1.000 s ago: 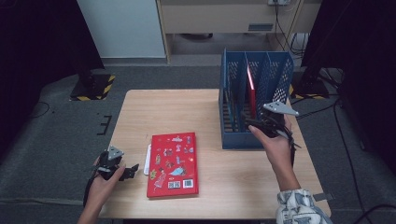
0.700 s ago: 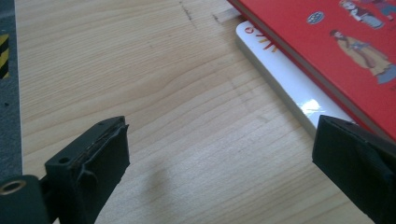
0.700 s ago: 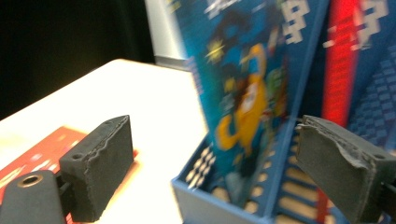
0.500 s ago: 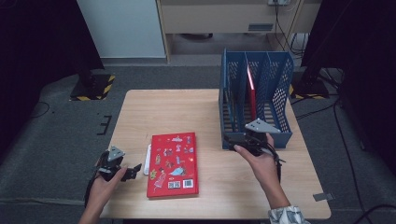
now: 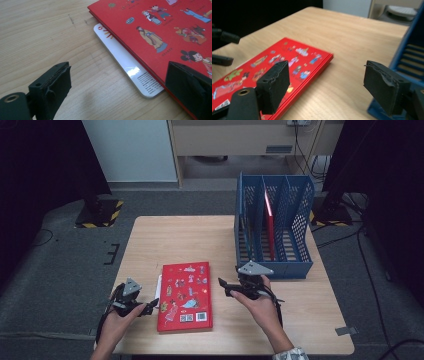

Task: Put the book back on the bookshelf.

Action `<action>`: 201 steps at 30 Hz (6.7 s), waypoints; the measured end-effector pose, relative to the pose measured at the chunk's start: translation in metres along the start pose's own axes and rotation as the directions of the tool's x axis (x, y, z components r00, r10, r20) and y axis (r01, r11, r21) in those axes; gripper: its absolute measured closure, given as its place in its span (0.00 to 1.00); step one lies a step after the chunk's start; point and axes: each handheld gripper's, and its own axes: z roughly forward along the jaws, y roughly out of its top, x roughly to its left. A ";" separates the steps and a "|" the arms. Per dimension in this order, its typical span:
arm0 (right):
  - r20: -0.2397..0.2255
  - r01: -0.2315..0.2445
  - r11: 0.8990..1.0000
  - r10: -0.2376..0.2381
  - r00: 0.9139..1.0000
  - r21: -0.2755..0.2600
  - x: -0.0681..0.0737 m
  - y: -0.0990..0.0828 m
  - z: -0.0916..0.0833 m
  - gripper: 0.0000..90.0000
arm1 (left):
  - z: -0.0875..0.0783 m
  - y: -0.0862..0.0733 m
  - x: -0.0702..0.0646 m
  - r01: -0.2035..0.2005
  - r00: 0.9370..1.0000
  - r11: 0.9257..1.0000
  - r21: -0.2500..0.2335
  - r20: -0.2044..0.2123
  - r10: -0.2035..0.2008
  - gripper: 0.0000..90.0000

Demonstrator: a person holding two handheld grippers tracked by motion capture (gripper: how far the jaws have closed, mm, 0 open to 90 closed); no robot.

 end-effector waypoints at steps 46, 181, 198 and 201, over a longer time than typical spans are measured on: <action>-0.202 -0.035 0.964 0.090 0.975 0.263 0.037 -0.053 0.054 0.14 | 0.034 0.011 -0.032 0.013 0.960 1.000 0.003 0.279 -0.013 0.16; -0.347 -0.131 0.989 0.148 0.926 0.072 0.057 0.013 0.060 0.69 | 0.025 0.010 -0.009 0.124 0.880 0.992 -0.037 0.466 -0.093 0.00; -0.339 -0.011 0.983 0.074 0.938 0.185 0.055 0.025 0.062 0.56 | 0.019 0.014 -0.006 0.151 0.888 0.988 -0.039 0.444 -0.119 0.13; -0.330 0.004 0.977 0.068 0.942 0.212 0.053 0.024 0.065 0.52 | 0.017 0.015 -0.007 0.144 0.897 0.988 -0.046 0.429 -0.111 0.17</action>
